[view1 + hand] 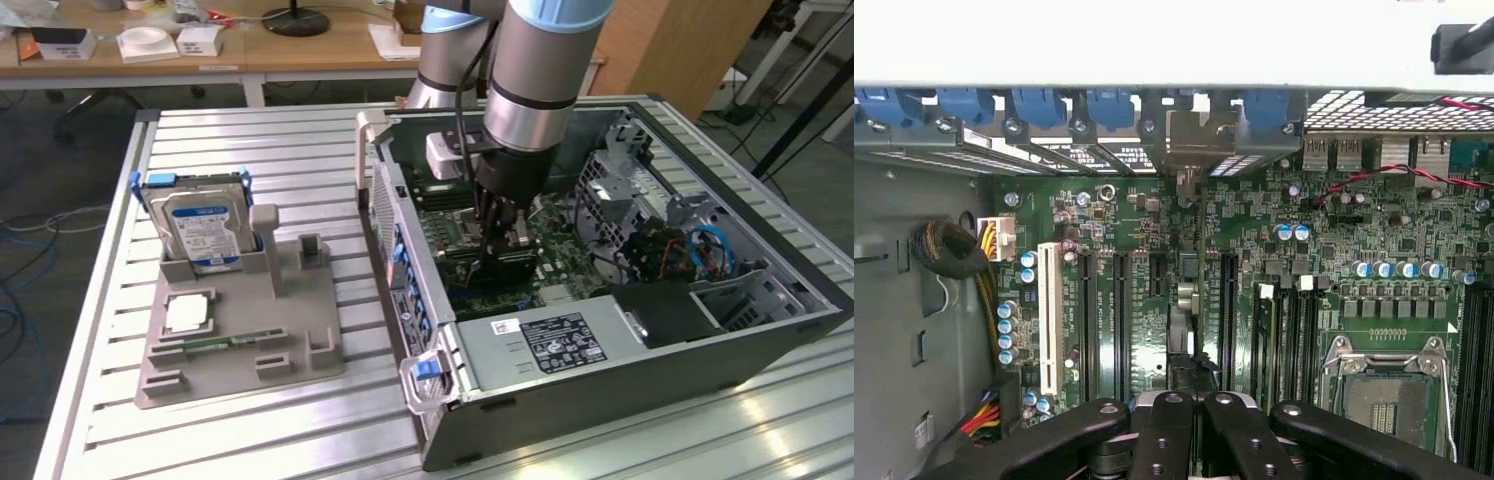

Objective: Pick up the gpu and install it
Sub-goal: 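Press down on the gpu until it lock into place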

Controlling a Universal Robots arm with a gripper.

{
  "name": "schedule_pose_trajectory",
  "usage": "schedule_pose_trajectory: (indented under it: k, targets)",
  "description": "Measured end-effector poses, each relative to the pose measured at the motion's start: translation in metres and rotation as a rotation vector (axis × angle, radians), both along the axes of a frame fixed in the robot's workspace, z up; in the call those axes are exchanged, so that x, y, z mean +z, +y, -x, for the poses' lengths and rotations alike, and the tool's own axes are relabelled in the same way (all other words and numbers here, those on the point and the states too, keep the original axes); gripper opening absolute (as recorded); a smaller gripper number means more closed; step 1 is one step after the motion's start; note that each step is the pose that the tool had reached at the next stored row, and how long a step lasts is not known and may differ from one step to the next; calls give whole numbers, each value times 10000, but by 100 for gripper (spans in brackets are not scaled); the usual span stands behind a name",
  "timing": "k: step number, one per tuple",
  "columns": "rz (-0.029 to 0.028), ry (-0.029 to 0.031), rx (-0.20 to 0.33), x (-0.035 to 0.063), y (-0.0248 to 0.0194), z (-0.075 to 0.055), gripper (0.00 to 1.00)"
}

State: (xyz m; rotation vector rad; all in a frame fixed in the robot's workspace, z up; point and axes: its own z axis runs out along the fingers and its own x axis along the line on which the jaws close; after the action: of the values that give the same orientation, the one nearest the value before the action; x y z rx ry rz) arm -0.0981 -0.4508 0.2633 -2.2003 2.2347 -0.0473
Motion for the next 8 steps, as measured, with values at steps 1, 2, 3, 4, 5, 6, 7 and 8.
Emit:
schedule_pose_trajectory:
  k: [1, 2, 3, 4, 5, 6, 7, 8]
  targets:
    - [-3, -2, 0, -2, 0, 0, 11]
    - [-1, -1, 0, -2, 0, 0, 11]
    - [0, -1, 0, -3, 0, 0, 11]
    - [-1, 0, 0, -5, 0, 0, 11]
    - [1, 0, 0, -6, 0, 1, 11]
    - [1, -1, 0, -8, 0, 2, 11]
    - [0, 0, 0, -10, 0, 3, 11]
    - [1, 0, 0, -12, 0, 3, 11]
